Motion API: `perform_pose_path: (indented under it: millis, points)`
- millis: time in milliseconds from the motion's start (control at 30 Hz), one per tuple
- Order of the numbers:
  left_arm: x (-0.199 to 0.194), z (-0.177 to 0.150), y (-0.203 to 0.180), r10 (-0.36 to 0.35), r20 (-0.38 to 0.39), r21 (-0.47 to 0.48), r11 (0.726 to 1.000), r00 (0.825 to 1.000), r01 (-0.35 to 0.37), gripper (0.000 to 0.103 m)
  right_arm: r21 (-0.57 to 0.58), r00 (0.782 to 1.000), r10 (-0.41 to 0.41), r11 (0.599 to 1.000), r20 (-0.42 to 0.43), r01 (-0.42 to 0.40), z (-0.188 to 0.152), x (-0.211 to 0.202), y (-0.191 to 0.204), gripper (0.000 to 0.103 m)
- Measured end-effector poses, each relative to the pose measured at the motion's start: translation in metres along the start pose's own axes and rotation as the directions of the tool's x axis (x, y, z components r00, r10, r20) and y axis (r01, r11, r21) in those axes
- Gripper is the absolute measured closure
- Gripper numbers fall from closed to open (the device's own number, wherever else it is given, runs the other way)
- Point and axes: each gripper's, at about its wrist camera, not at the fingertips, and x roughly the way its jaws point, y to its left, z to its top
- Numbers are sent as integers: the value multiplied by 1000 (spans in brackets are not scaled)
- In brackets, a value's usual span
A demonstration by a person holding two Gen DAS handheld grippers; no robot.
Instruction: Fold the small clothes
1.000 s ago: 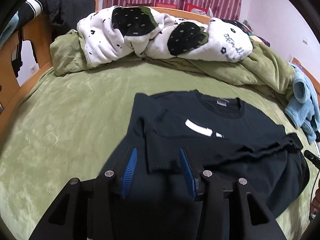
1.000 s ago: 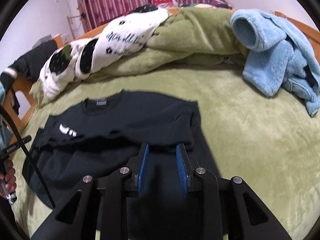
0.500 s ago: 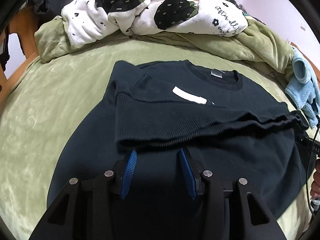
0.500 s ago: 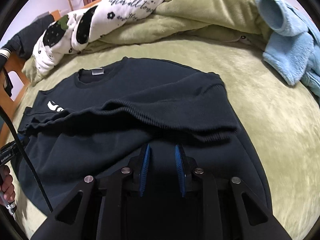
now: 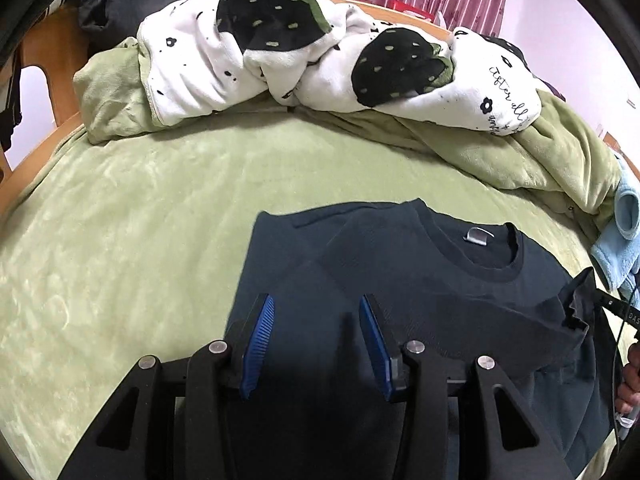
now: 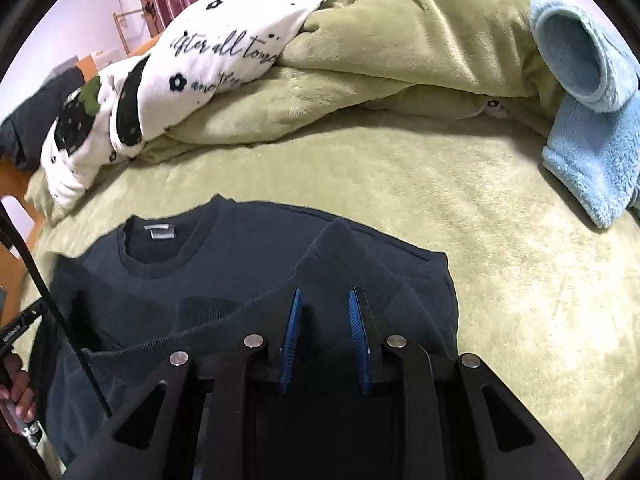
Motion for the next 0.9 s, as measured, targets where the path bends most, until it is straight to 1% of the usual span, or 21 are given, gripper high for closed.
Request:
perform_pose_path:
  millis: [33,67,100,167,233,267,333,400,500,600,667,733,767,833,867,900]
  points:
    - [1,-1,1,2,-1,7,1000,1000,-2,61,-6,1000,-8,1000,17,8,-1,-3,-2,78]
    - [2,-1,1,0,-6,13,1000,1000,0,61,-15,999,-22,1000,26,22,-2,-5,-4,73]
    - [4,-2,1,-5,-12,16,1000,1000,5,61,-26,999,-38,999,32,39,-3,-7,-7,65]
    - [8,-2,0,-13,-26,26,1000,1000,14,61,-29,998,-45,999,32,46,-7,-6,-14,58]
    - [13,-2,-2,-3,-27,47,999,1000,5,61,-22,999,-44,999,5,44,-9,-2,-22,58]
    - [14,-2,-2,0,-26,51,999,1000,2,61,-20,999,-45,999,-17,45,-10,4,-26,57]
    - [20,-2,0,1,-33,49,999,999,0,61,-15,998,-47,999,-33,46,-12,10,-29,57]
    - [25,-4,1,7,-32,55,998,999,-5,61,-14,998,-46,999,-40,46,-14,17,-29,57]
    - [31,-3,3,46,-18,70,997,999,-45,61,-48,996,-75,996,-39,73,-14,24,-25,57]
    - [39,0,7,32,-38,53,998,999,-30,61,-52,996,-86,995,-37,84,-10,30,-26,57]
    - [44,1,5,35,-50,69,997,998,-31,61,-43,996,-75,996,-47,73,-8,35,-28,57]
    - [44,0,1,39,-42,83,996,998,-35,61,-45,996,-71,997,-53,69,-6,38,-29,57]
    - [44,-1,0,42,-38,92,995,998,-39,62,-45,996,-68,997,-55,66,-6,39,-29,57]
    - [42,-4,-4,27,-33,108,994,999,-24,79,-52,996,-72,996,-52,69,-7,39,-27,61]
    - [41,-5,-6,36,-27,119,992,999,-33,82,-60,996,-79,995,-49,76,-8,39,-26,70]
    - [38,-6,-9,54,-9,133,990,998,-53,92,-68,996,-82,995,-45,79,-9,38,-24,77]
